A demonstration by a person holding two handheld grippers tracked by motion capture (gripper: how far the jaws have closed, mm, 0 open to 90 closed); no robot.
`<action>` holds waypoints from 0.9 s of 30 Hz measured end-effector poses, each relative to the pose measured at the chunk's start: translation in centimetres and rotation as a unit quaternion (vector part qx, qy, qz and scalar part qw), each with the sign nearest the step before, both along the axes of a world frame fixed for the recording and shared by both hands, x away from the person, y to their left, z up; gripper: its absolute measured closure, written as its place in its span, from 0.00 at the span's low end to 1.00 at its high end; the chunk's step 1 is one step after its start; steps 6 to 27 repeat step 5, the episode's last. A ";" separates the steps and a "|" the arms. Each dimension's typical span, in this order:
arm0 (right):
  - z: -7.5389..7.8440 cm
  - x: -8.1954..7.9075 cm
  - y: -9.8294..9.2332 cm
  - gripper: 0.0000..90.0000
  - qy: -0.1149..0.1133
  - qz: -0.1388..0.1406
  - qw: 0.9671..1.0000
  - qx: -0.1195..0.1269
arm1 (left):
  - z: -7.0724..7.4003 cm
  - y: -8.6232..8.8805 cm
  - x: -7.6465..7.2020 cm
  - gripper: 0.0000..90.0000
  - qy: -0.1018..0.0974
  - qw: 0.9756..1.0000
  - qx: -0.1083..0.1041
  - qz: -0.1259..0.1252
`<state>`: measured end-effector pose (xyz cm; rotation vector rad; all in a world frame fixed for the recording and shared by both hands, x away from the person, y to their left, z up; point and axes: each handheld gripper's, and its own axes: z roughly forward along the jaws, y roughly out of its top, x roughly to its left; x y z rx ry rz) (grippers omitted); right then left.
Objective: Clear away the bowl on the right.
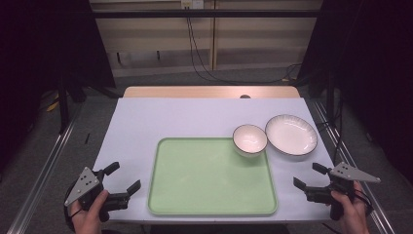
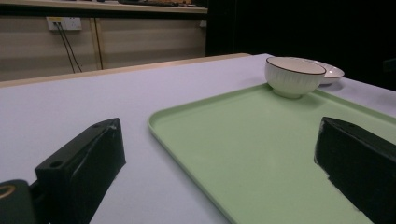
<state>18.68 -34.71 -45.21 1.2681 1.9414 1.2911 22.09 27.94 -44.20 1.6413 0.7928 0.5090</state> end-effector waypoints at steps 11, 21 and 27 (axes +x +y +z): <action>0.1 0.0 0.2 0.04 -0.005 0.007 1.000 -0.011 | 0.0 0.2 0.0 0.02 0.001 1.000 -0.001 0.003; 0.1 0.0 0.2 0.04 -0.005 0.007 1.000 -0.011 | 0.0 0.2 0.0 0.02 0.001 1.000 -0.001 0.003; 0.1 0.0 0.2 0.04 -0.005 0.007 1.000 -0.011 | 0.0 0.2 0.0 0.02 0.001 1.000 -0.001 0.003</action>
